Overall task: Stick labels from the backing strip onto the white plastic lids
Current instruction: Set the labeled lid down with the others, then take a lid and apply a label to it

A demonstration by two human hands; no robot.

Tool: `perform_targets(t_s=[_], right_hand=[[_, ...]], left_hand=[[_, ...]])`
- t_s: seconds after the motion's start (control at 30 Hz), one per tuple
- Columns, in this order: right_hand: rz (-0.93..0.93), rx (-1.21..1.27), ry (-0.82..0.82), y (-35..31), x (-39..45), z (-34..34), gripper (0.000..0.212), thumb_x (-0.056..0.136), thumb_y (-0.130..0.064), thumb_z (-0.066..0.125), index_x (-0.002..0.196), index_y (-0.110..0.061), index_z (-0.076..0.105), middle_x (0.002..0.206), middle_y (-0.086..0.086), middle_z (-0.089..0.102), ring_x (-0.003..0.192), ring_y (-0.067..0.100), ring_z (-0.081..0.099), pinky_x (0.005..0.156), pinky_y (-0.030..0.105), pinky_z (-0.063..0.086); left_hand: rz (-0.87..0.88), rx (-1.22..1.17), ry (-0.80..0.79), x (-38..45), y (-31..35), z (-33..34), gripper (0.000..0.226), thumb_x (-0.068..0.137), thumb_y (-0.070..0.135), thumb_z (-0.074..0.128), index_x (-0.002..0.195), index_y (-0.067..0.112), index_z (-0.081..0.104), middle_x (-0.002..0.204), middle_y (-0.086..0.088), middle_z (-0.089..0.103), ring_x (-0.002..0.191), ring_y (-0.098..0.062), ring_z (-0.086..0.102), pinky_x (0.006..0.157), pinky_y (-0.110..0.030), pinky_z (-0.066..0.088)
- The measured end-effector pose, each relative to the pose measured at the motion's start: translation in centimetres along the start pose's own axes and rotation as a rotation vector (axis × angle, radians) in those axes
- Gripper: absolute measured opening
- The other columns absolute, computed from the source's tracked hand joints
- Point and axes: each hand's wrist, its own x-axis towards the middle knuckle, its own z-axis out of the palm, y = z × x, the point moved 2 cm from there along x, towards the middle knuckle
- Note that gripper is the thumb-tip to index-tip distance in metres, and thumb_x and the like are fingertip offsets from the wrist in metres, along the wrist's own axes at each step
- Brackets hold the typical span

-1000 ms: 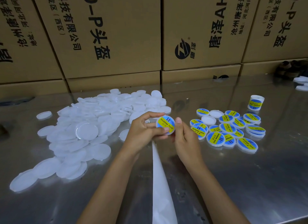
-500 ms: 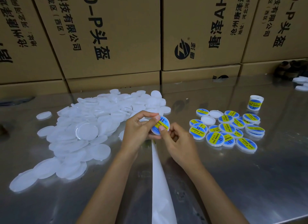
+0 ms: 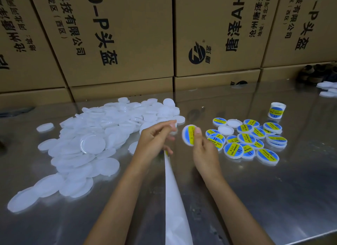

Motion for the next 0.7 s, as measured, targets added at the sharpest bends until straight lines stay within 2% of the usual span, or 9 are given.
perform_targets(t_s=[0.07, 0.13, 0.2, 0.3, 0.33, 0.43, 0.57, 0.7], right_hand=[[0.185, 0.212, 0.008, 0.6, 0.7, -0.5, 0.055, 0.104, -0.051, 0.032, 0.068, -0.016, 0.056, 0.060, -0.004, 0.054, 0.056, 0.013, 0.049, 0.055, 0.028, 0.038], [0.324, 0.433, -0.009, 1.1, 1.2, -0.9, 0.049, 0.107, -0.041, 0.034, 0.074, -0.013, 0.057, 0.058, -0.001, 0.049, 0.044, 0.010, 0.041, 0.045, 0.024, 0.037], [0.407, 0.604, -0.002, 1.3, 1.5, -1.3, 0.043, 0.108, -0.034, 0.034, 0.079, -0.012, 0.059, 0.056, -0.001, 0.047, 0.039, 0.009, 0.037, 0.039, 0.021, 0.033], [0.499, 0.799, 0.034, 1.3, 1.8, -2.0, 0.033, 0.107, -0.025, 0.037, 0.088, -0.010, 0.059, 0.057, 0.000, 0.047, 0.040, 0.008, 0.037, 0.039, 0.019, 0.035], [0.513, 0.830, 0.037, 1.3, 1.8, -2.2, 0.028, 0.106, -0.021, 0.038, 0.089, -0.010, 0.058, 0.060, 0.001, 0.048, 0.043, 0.009, 0.037, 0.042, 0.021, 0.036], [0.535, 0.882, 0.039, 1.1, 1.8, -2.3, 0.021, 0.102, -0.014, 0.042, 0.089, -0.010, 0.058, 0.066, 0.004, 0.048, 0.052, 0.013, 0.036, 0.052, 0.026, 0.038], [0.542, 0.899, 0.043, 1.1, 1.6, -2.4, 0.021, 0.101, -0.013, 0.041, 0.092, -0.009, 0.059, 0.067, 0.004, 0.048, 0.054, 0.013, 0.037, 0.054, 0.026, 0.039], [0.519, 0.853, 0.026, 1.0, 1.6, -2.4, 0.022, 0.099, -0.009, 0.041, 0.090, -0.009, 0.061, 0.059, 0.002, 0.049, 0.044, 0.011, 0.039, 0.043, 0.021, 0.041]], left_hand=[[-0.006, -0.043, 0.063, 0.5, -0.1, -0.8, 0.020, 0.098, 0.017, 0.060, 0.104, 0.022, 0.078, 0.101, 0.001, 0.076, 0.079, -0.014, 0.068, 0.050, -0.027, 0.053], [-0.003, -0.058, 0.138, 1.0, -0.3, -1.9, 0.023, 0.098, 0.014, 0.055, 0.104, 0.020, 0.077, 0.096, -0.001, 0.076, 0.077, -0.014, 0.068, 0.053, -0.024, 0.052], [0.001, -0.045, 0.242, 1.4, -0.7, -3.1, 0.025, 0.097, 0.011, 0.053, 0.100, 0.019, 0.077, 0.091, -0.001, 0.076, 0.073, -0.013, 0.068, 0.054, -0.024, 0.052], [0.001, 0.071, 0.394, 2.1, -1.7, -4.9, 0.027, 0.095, 0.008, 0.051, 0.094, 0.020, 0.075, 0.087, 0.002, 0.074, 0.079, -0.016, 0.066, 0.056, -0.024, 0.052], [-0.003, 0.106, 0.424, 2.3, -2.0, -5.4, 0.027, 0.095, 0.007, 0.050, 0.094, 0.020, 0.074, 0.088, 0.002, 0.073, 0.083, -0.019, 0.065, 0.061, -0.028, 0.053], [-0.023, 0.187, 0.476, 2.9, -2.8, -6.4, 0.024, 0.094, 0.007, 0.055, 0.095, 0.021, 0.074, 0.100, -0.001, 0.073, 0.100, -0.023, 0.064, 0.088, -0.040, 0.053], [-0.073, 0.400, 0.408, 3.3, -3.6, -7.4, 0.019, 0.095, 0.012, 0.057, 0.101, 0.022, 0.071, 0.111, 0.001, 0.070, 0.109, -0.022, 0.062, 0.097, -0.034, 0.048], [-0.137, 0.672, 0.252, 3.6, -4.7, -7.6, 0.040, 0.094, 0.006, 0.054, 0.133, 0.012, 0.061, 0.139, -0.008, 0.059, 0.126, -0.028, 0.054, 0.105, -0.034, 0.040]])
